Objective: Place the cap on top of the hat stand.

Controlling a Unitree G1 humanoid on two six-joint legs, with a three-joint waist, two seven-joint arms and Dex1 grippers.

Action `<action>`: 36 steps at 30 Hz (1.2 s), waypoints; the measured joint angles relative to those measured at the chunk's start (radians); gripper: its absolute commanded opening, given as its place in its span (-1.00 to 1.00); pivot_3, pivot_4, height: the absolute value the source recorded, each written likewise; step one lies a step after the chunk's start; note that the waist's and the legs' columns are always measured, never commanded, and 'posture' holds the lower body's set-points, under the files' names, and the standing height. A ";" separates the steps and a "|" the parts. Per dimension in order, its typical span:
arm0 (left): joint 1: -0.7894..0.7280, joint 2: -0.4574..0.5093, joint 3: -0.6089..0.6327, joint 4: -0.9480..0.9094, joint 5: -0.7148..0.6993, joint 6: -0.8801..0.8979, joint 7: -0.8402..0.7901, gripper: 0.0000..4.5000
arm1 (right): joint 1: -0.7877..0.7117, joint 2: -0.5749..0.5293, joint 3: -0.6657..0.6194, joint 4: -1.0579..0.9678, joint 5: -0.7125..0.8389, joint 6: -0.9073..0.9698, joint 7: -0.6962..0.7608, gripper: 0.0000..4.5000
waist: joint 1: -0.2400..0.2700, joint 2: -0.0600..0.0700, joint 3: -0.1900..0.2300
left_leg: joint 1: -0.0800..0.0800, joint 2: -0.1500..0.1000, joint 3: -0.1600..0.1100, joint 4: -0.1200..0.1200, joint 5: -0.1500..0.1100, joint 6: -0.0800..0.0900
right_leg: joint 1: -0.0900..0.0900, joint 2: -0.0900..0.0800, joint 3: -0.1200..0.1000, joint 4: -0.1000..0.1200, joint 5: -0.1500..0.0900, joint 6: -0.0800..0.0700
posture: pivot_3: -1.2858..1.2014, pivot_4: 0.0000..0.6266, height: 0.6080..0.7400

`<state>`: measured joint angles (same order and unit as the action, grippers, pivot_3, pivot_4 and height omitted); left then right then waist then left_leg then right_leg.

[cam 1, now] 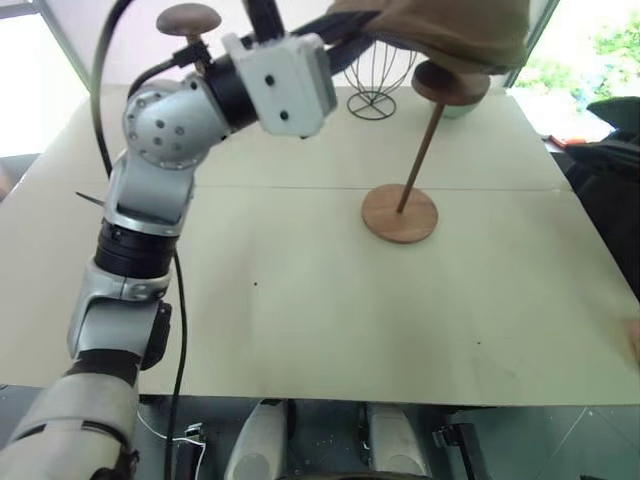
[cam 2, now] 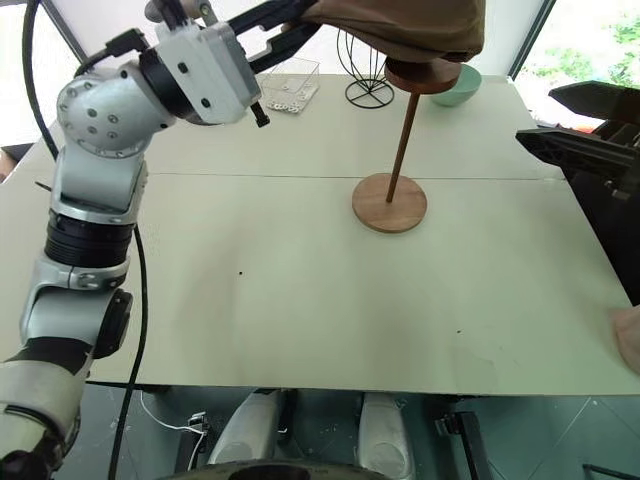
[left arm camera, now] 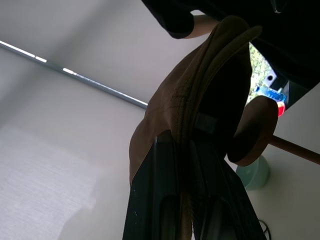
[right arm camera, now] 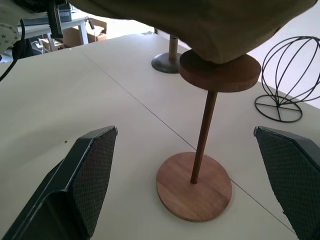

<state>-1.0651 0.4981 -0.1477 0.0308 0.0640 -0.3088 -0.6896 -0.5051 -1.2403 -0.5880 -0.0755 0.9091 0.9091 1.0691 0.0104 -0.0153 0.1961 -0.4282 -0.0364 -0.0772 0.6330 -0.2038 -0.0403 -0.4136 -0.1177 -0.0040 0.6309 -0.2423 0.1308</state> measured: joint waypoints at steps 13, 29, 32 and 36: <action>-0.063 -0.066 -0.057 0.356 0.238 -0.273 0.193 -0.99 | -0.050 0.037 0.016 -0.031 0.056 0.008 -0.051 1.00 | 0.002 0.000 0.000 | 0.002 0.000 0.000 0.000 0.000 0.000 | 0.003 0.000 0.000 0.000 0.000 0.000 | 0.03 -0.52 1.00; -0.117 -0.094 -0.065 0.419 0.153 -0.422 0.183 -0.99 | -0.067 0.038 0.028 -0.035 0.067 0.008 -0.060 1.00 | -0.004 0.001 0.000 | 0.003 0.000 0.000 0.000 -0.001 0.001 | 0.002 0.000 0.000 0.000 0.000 0.001 | 0.03 -0.52 1.00; -0.024 -0.046 -0.078 0.356 0.121 -0.422 0.105 -0.99 | -0.069 0.039 0.029 -0.032 0.068 0.008 -0.062 1.00 | -0.004 0.001 -0.001 | 0.003 0.000 0.000 0.000 -0.001 0.001 | 0.002 0.000 0.000 0.000 0.000 0.001 | 0.03 -0.52 1.00; 0.041 -0.019 -0.111 0.351 0.147 -0.420 0.072 -0.99 | -0.073 0.045 0.030 -0.034 0.077 0.008 -0.070 1.00 | 0.001 0.001 -0.001 | 0.002 0.000 0.000 0.001 -0.001 0.001 | 0.003 0.000 0.000 0.000 0.001 0.000 | 0.03 -0.52 1.00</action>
<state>-1.0236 0.4786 -0.2591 0.3815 0.2113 -0.7287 -0.6180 -0.5784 -1.1952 -0.5582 -0.1092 0.9863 0.9174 0.9991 0.0110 -0.0140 0.1953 -0.4259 -0.0368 -0.0775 0.6339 -0.2044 -0.0393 -0.4109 -0.1177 -0.0039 0.6313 -0.2417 0.1313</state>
